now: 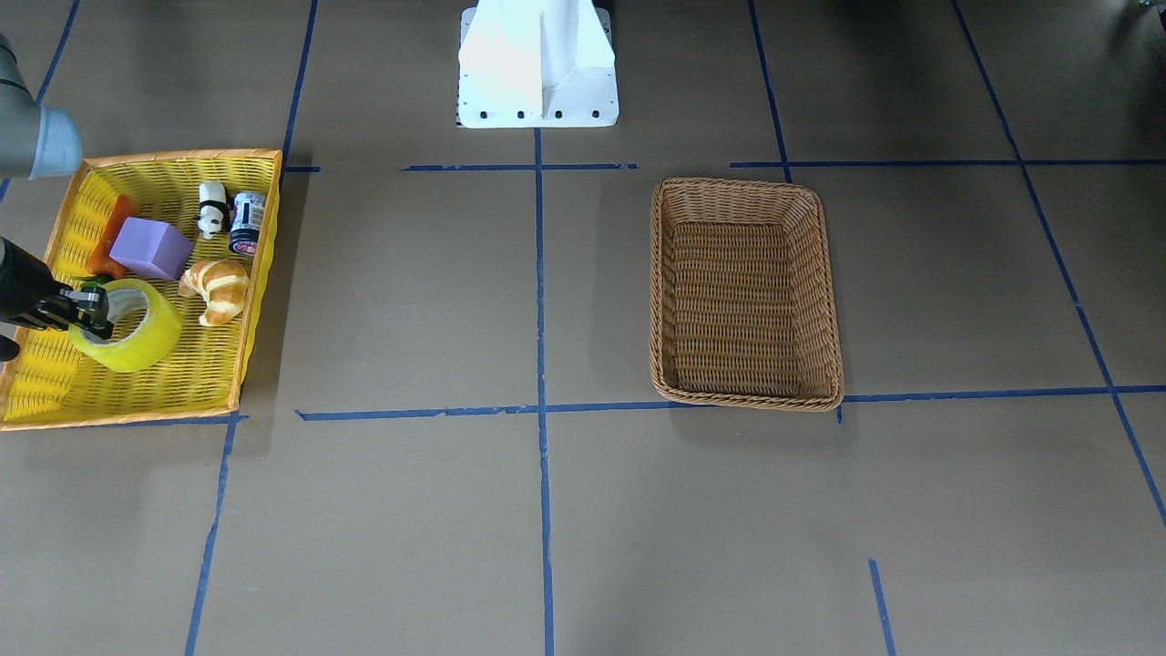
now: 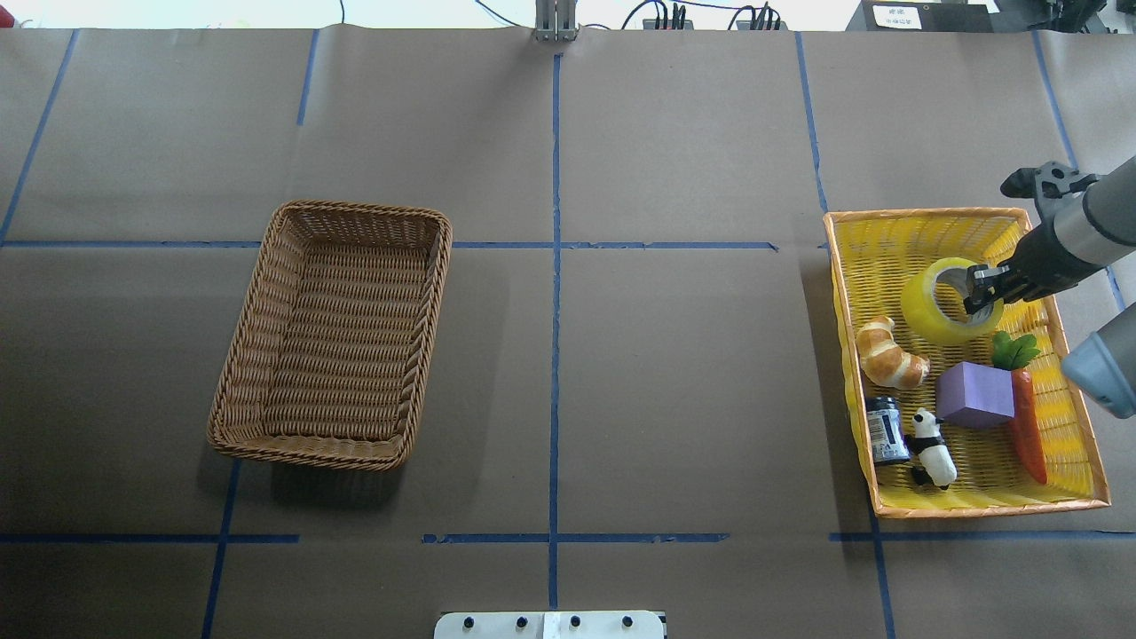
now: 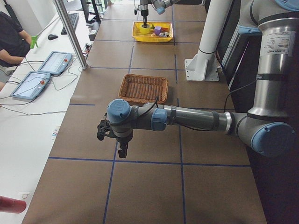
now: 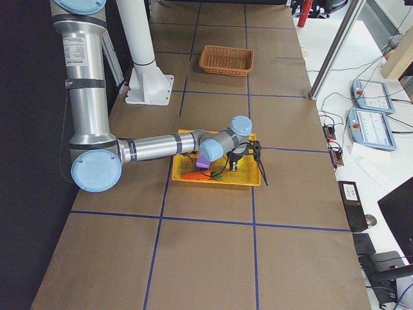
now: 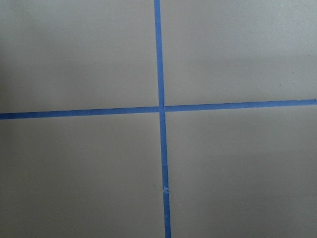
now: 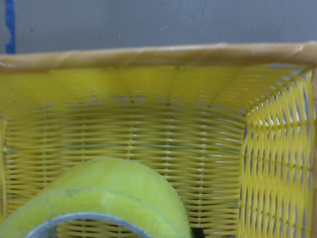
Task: Move tape to another basket
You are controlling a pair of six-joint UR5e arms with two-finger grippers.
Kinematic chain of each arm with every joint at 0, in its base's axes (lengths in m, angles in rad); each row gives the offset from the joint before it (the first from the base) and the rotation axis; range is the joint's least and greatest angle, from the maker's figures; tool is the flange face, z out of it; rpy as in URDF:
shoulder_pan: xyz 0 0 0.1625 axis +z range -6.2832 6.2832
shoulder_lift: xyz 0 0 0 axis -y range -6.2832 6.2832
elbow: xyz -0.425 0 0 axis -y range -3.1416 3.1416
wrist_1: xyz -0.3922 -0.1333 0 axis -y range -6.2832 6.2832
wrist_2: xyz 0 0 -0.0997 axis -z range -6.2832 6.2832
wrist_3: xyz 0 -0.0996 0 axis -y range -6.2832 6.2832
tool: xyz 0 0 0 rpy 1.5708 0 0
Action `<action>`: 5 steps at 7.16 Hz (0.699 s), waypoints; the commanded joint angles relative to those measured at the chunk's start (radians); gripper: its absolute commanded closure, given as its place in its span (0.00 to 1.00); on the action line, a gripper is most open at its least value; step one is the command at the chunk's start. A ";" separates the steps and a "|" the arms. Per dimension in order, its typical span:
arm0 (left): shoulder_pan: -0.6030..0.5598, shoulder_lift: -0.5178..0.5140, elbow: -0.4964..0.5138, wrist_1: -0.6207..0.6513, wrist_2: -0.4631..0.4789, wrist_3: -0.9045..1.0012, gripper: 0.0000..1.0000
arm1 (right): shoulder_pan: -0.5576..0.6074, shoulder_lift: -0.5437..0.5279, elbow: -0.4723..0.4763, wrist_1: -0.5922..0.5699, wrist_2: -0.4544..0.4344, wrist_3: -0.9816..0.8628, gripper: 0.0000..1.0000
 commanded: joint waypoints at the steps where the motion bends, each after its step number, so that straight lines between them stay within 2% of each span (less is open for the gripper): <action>1: 0.000 0.010 -0.049 -0.007 0.000 0.001 0.00 | 0.070 0.014 0.085 -0.001 0.046 0.018 1.00; 3: 0.036 0.004 -0.096 -0.022 -0.002 0.001 0.00 | 0.047 0.130 0.125 0.037 0.061 0.269 1.00; 4: 0.099 0.003 -0.101 -0.097 0.003 -0.001 0.00 | -0.021 0.139 0.149 0.159 0.058 0.431 1.00; 5: 0.153 -0.006 -0.107 -0.186 0.001 -0.151 0.00 | -0.093 0.145 0.147 0.299 0.023 0.598 1.00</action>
